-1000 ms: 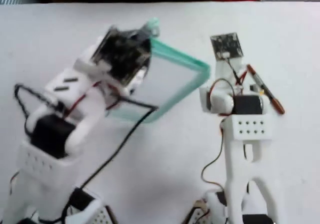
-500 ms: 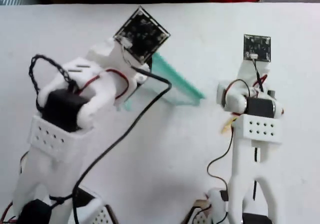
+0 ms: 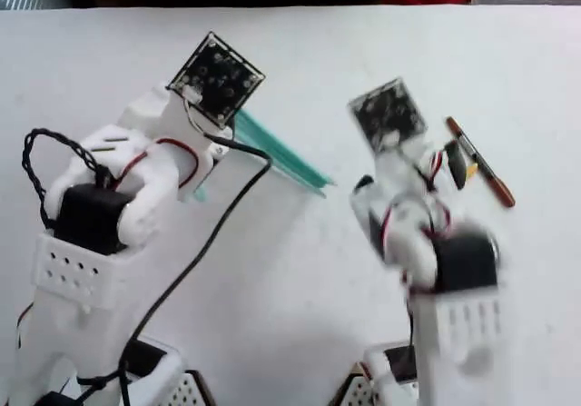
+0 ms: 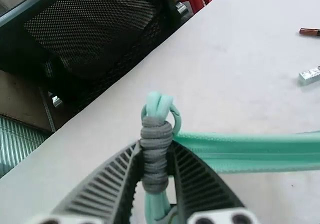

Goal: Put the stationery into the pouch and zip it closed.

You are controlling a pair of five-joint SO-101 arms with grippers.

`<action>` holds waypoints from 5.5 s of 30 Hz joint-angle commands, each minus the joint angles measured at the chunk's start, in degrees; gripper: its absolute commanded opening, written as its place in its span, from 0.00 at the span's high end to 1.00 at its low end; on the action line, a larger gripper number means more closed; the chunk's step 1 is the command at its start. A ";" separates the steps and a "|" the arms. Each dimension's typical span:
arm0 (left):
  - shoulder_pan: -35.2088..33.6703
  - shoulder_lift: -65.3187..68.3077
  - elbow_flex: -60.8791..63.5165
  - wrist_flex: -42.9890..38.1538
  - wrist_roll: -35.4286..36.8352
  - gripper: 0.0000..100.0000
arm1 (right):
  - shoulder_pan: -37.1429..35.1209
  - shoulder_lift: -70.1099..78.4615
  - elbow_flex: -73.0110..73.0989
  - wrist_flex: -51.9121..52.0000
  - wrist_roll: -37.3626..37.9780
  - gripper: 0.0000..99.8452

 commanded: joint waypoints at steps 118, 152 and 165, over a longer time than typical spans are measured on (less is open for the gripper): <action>-30.55 -1.98 39.30 -20.84 24.88 0.69 | -12.79 -27.56 45.10 -42.51 -13.27 0.98; -29.49 44.18 9.67 -16.70 25.85 0.97 | -13.05 -27.56 46.77 -43.30 -12.92 0.98; -19.91 32.92 -35.60 25.49 26.64 0.97 | -13.49 -27.65 47.91 -44.09 -13.36 0.98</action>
